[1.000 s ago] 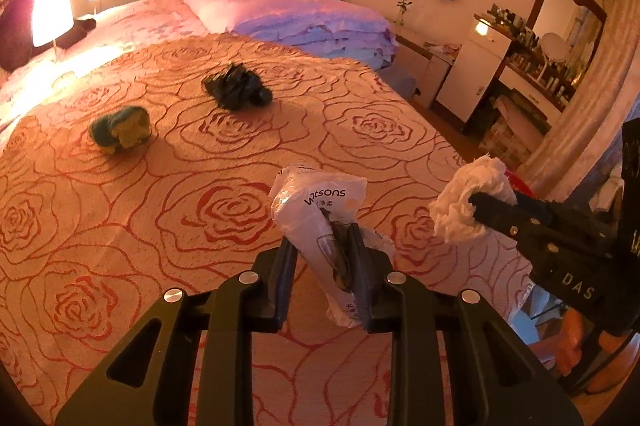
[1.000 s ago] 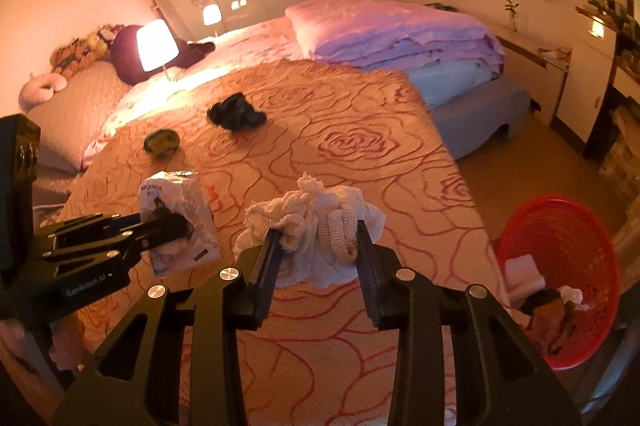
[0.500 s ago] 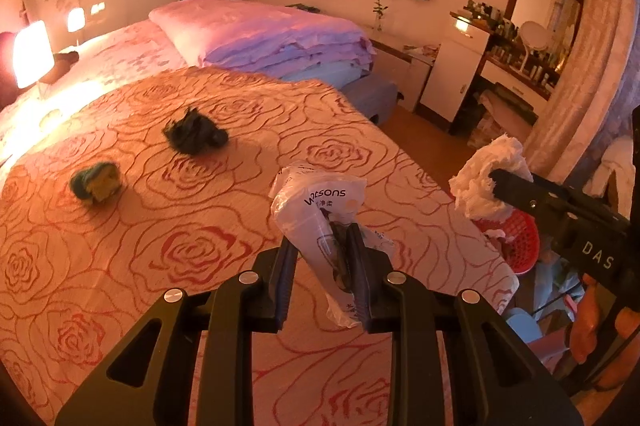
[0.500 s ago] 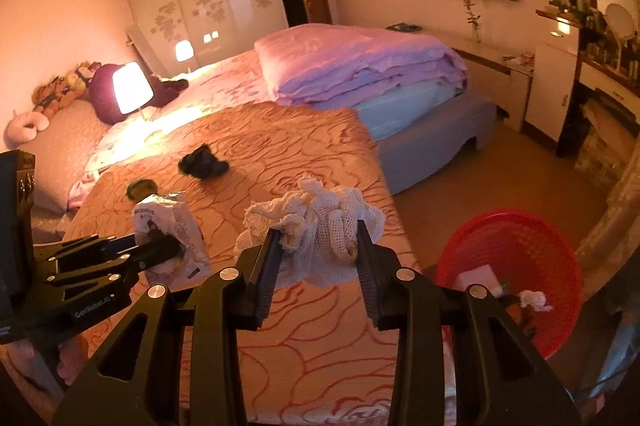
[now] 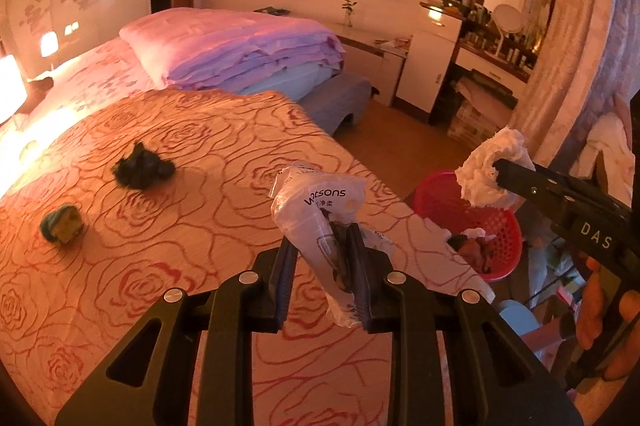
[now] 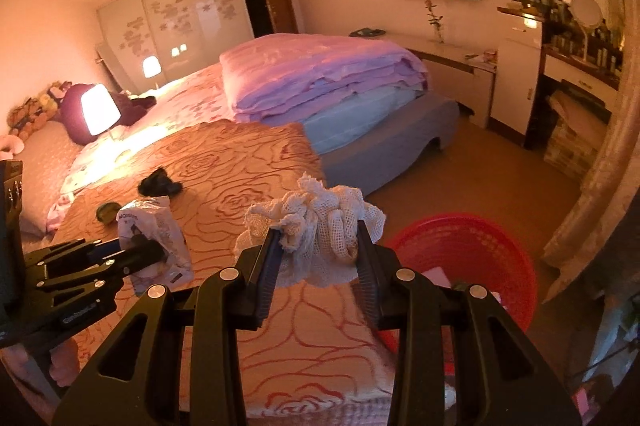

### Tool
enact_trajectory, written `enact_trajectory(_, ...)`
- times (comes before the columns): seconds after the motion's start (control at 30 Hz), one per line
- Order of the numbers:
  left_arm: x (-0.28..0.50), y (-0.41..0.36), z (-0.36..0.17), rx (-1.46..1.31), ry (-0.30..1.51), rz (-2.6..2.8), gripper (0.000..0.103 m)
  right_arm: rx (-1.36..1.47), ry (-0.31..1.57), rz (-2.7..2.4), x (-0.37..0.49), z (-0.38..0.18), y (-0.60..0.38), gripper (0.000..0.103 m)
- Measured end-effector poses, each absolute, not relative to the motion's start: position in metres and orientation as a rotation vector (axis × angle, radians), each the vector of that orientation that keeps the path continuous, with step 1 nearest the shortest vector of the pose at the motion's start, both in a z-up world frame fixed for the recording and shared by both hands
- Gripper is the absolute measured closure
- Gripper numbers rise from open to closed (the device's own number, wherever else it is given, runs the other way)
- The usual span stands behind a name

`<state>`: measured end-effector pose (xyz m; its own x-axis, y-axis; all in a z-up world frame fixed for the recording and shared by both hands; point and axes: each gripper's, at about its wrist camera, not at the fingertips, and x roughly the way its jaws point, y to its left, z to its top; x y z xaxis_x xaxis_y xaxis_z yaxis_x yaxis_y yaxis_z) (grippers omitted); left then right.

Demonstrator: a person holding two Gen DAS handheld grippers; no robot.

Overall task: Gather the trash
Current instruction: 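Carry the white cloth with the right tool while the left tool carries the Watsons bag toward the red basket, then open both tools over the red basket to drop the Watsons bag and cloth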

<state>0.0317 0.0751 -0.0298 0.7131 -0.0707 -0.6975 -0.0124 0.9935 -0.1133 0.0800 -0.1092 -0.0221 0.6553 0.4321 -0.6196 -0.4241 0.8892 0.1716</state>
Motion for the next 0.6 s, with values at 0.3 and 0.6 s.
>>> enact_trajectory(0.3, 0.050, 0.044, -0.032, -0.068, 0.796, -0.099, 0.079, -0.006, 0.699, 0.401, 0.089, -0.019, -0.141, 0.068)
enact_trajectory(0.6, 0.078, 0.000, -0.028, -0.019, 0.797, -0.183, 0.079, 0.030, 0.700, 0.310, 0.098, -0.022, -0.184, 0.068)
